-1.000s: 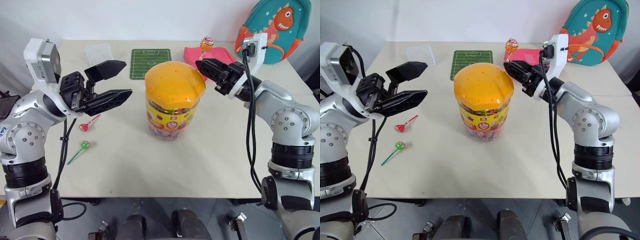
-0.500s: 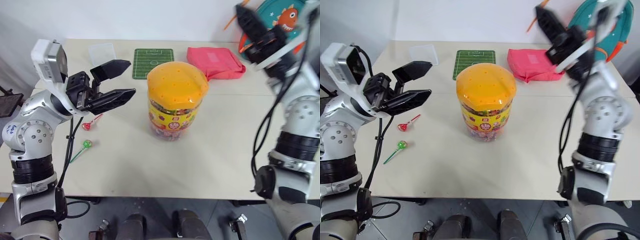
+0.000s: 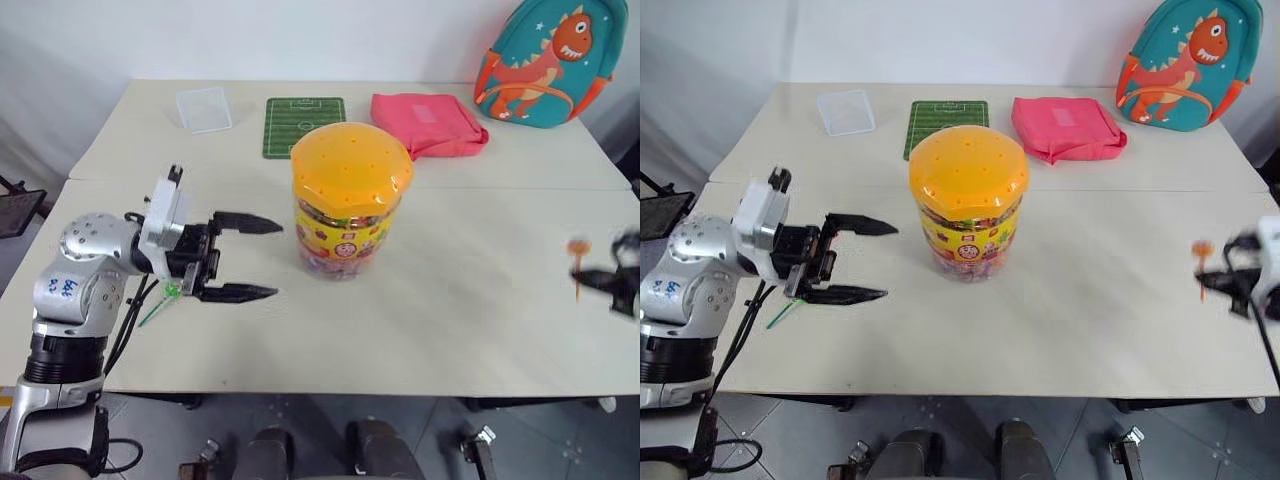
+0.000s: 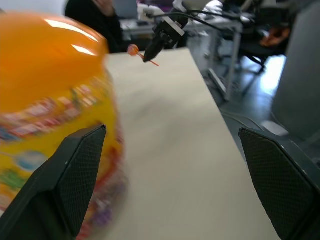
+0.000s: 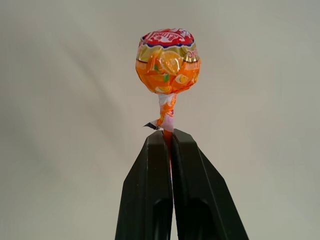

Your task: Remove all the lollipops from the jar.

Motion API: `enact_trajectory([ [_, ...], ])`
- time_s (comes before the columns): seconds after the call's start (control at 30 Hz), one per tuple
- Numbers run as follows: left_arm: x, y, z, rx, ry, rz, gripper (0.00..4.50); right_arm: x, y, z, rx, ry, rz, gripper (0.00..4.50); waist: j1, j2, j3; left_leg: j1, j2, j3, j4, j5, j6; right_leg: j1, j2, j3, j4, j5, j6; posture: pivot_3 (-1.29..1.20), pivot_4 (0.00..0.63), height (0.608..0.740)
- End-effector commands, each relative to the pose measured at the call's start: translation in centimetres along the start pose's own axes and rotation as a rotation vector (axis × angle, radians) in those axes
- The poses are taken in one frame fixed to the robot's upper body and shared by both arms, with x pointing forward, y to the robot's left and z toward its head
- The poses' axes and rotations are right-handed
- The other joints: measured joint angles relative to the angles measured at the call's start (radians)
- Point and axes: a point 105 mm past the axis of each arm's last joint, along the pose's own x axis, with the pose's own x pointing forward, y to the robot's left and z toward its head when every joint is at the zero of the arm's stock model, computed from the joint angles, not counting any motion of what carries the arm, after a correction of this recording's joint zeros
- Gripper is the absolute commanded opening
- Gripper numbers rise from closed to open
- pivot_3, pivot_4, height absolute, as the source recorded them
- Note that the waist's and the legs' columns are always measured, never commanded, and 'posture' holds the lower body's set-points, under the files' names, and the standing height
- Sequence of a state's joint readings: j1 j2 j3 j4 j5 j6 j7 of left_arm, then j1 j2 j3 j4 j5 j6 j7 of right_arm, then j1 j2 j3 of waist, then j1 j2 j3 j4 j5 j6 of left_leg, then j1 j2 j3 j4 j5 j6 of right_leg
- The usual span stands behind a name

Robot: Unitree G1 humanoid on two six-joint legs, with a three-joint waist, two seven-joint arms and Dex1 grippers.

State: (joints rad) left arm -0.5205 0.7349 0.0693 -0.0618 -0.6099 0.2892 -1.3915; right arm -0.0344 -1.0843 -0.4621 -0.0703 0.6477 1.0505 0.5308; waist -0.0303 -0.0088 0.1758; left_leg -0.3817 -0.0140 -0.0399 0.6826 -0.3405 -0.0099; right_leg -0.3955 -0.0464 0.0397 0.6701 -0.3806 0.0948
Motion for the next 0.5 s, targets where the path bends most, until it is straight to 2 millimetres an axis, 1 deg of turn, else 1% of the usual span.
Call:
enact_trajectory([
  [0.03,0.1,0.2,0.0,0.053,0.008,0.008,4.5,0.6,-1.3,-0.1,-0.089,-0.04,-0.091,0.03,0.003,0.0,0.0,0.001,0.0,0.0,0.0,0.0,0.0,0.0,0.0,0.001,-0.001,0.0,0.0,0.0,0.15,0.74],
  [0.1,0.3,0.4,0.2,0.054,-0.002,0.015,4.5,1.1,-1.1,-0.9,-0.076,-0.028,-0.062,0.03,0.004,0.0,0.0,0.003,0.0,0.0,0.0,0.0,0.0,0.002,0.0,0.0,-0.001,0.0,0.0,0.0,0.15,0.74],
  [0.27,0.5,0.4,0.5,0.06,-0.008,0.006,4.5,1.6,-1.5,-1.3,-0.061,-0.007,-0.064,0.03,0.006,0.0,0.0,0.003,0.0,-0.001,-0.002,0.0,0.0,0.001,0.0,-0.001,0.003,0.0,0.0,0.0,0.15,0.74],
  [0.3,0.5,0.4,0.5,0.061,-0.007,0.007,4.5,1.6,-1.5,-1.5,-0.055,0.003,-0.057,0.5,0.006,0.0,0.0,0.003,0.0,-0.002,-0.002,0.0,-0.001,0.001,0.0,-0.001,0.003,0.0,0.0,0.0,0.15,0.74],
  [0.33,0.5,0.5,0.6,0.061,-0.006,0.007,4.5,1.7,-1.4,-1.6,-0.051,0.007,-0.051,0.71,0.006,0.0,0.0,0.003,0.0,-0.002,-0.002,0.0,-0.001,0.001,0.0,-0.001,0.003,0.0,0.001,0.0,0.15,0.74],
  [0.4,0.3,0.5,0.6,0.054,-0.003,0.013,4.5,1.6,-1.8,-1.6,-0.058,0.006,-0.064,1.35,0.006,0.0,0.0,0.003,0.0,-0.002,-0.002,0.0,-0.001,0.002,-0.001,-0.001,0.003,0.0,0.001,0.0,0.15,0.74],
  [0.47,0.0,0.5,0.6,0.042,-0.007,0.027,4.5,1.3,-2.3,-1.0,-0.066,-0.022,-0.086,1.96,0.006,0.0,0.0,0.003,0.0,-0.002,-0.002,0.0,-0.001,0.002,0.0,-0.001,0.003,0.0,0.001,0.0,0.15,0.74],
  [0.5,-0.1,0.5,0.6,0.035,-0.004,0.041,4.5,1.0,-2.7,-0.6,-0.077,-0.038,-0.102,2.34,0.006,0.0,0.0,0.003,0.0,-0.002,-0.001,0.0,-0.001,0.002,0.0,-0.001,0.003,0.0,0.001,0.0,0.15,0.74],
])
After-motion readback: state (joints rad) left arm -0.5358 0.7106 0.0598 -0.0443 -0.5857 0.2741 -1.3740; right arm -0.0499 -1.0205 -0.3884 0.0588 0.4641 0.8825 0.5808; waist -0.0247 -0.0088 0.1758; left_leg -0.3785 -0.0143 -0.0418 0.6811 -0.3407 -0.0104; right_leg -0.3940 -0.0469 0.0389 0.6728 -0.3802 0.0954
